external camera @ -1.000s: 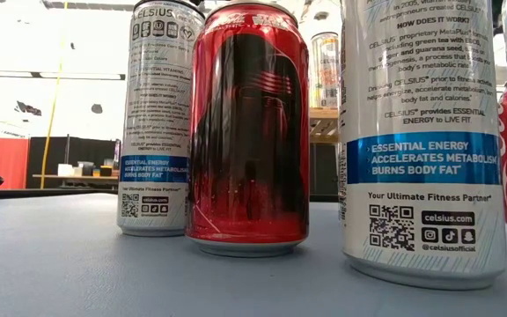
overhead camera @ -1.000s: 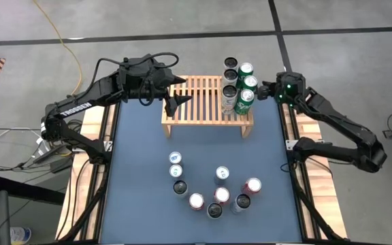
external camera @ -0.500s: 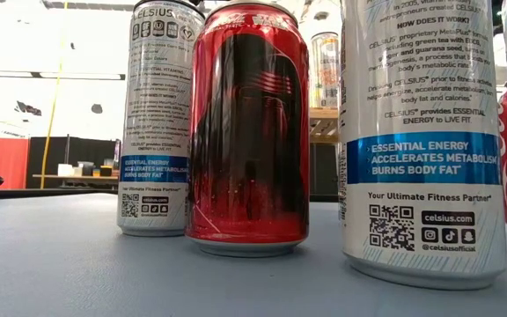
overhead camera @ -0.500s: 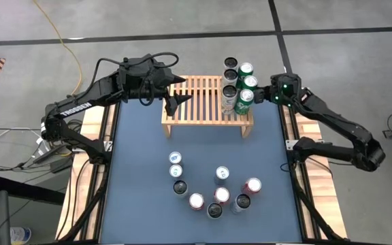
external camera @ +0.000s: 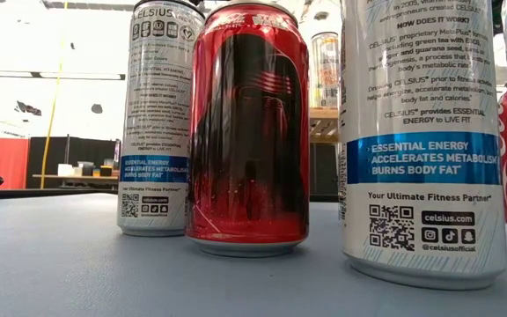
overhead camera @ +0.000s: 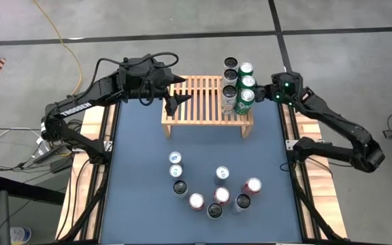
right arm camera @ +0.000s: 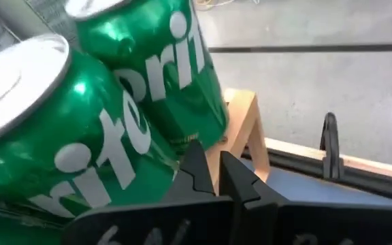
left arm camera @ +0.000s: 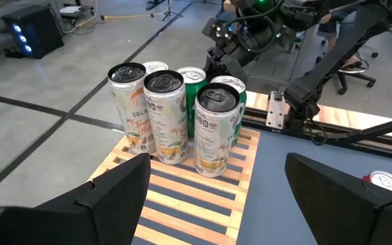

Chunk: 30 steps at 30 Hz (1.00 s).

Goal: Place canned beverage on shelf
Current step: Adjust the green soda cans on the shelf

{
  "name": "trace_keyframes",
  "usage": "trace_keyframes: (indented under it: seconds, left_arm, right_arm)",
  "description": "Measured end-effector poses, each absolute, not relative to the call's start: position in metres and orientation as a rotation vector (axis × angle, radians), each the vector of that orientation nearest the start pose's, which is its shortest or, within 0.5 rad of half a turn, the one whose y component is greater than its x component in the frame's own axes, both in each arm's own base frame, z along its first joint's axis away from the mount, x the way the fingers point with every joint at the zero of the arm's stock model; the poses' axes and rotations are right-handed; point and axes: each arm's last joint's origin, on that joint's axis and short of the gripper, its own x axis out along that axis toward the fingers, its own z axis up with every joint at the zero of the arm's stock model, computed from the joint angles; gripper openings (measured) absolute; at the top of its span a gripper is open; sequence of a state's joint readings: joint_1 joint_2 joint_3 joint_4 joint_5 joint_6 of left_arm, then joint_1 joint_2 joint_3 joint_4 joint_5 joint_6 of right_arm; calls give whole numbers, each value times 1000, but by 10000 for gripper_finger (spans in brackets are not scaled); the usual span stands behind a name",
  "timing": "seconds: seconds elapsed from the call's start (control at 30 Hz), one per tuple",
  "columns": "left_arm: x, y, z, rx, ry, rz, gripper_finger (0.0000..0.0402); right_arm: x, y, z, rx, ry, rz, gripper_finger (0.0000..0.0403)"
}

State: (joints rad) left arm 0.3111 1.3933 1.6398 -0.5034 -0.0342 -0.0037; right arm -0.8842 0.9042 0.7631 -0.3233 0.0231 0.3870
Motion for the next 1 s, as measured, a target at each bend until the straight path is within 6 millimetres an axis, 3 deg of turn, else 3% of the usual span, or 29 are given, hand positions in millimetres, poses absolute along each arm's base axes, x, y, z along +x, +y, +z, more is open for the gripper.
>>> trace_keyframes:
  seconds: [0.2, 0.57, 1.0]
  left_arm:
    - [276, 90, 457, -29, 257, 343, 327]
    - [276, 90, 457, -28, 257, 350, 327]
    - [276, 90, 457, -12, 260, 354, 327]
  right_arm:
    - [113, -152, 300, 542, 195, -982, 0]
    - [127, -158, 298, 549, 198, -805, 0]
    - [114, -165, 308, 510, 99, -889, 0]
